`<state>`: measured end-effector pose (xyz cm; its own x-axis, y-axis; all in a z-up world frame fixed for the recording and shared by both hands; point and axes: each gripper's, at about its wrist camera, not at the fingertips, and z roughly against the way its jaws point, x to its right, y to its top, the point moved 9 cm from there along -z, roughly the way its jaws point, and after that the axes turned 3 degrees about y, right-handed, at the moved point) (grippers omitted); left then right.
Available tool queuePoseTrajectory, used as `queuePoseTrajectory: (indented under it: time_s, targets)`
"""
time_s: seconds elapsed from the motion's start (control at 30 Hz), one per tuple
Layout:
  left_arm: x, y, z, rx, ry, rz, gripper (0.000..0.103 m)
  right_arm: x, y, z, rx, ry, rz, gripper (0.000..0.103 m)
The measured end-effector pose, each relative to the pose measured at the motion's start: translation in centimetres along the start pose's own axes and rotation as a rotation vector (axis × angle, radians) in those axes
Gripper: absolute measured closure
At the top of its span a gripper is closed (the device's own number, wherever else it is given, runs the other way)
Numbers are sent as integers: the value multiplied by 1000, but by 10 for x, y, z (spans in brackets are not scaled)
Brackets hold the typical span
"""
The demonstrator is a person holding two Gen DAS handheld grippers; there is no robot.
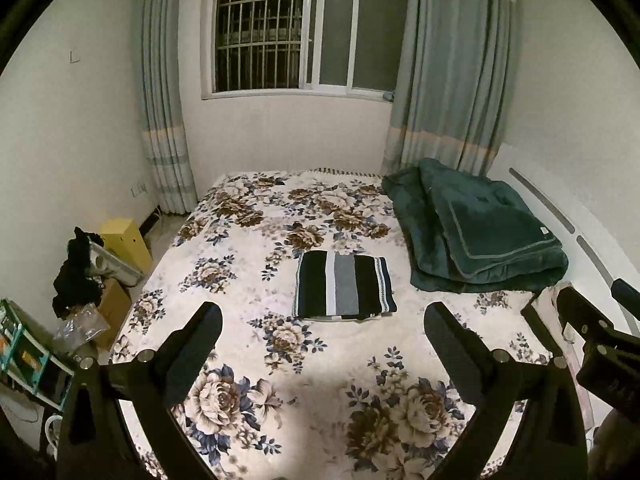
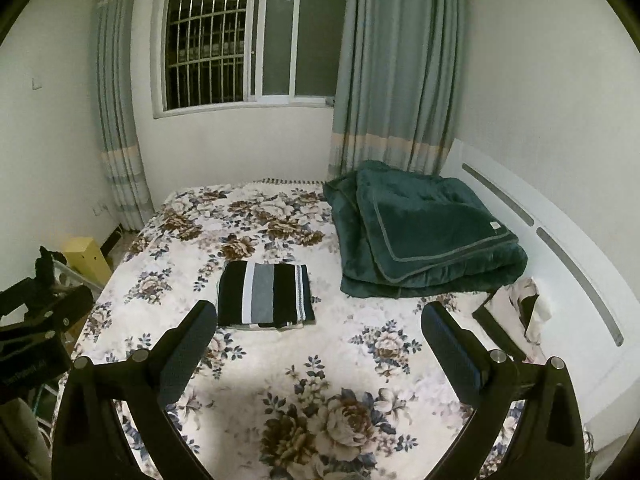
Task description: Fold small clothes
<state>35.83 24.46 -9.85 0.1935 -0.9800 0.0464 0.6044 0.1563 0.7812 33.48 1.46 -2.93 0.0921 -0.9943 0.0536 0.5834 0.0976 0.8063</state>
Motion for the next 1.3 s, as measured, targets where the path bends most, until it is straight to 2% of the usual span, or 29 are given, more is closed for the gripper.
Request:
queuePoseTrajectory:
  time_s: [0.4, 1.3]
  targets:
    - [5, 1, 19, 40, 34, -1, 0, 2, 7, 13, 14, 28, 12, 0]
    - [8, 7, 25, 54, 38, -6, 0, 6, 14, 6, 12, 47, 23, 0]
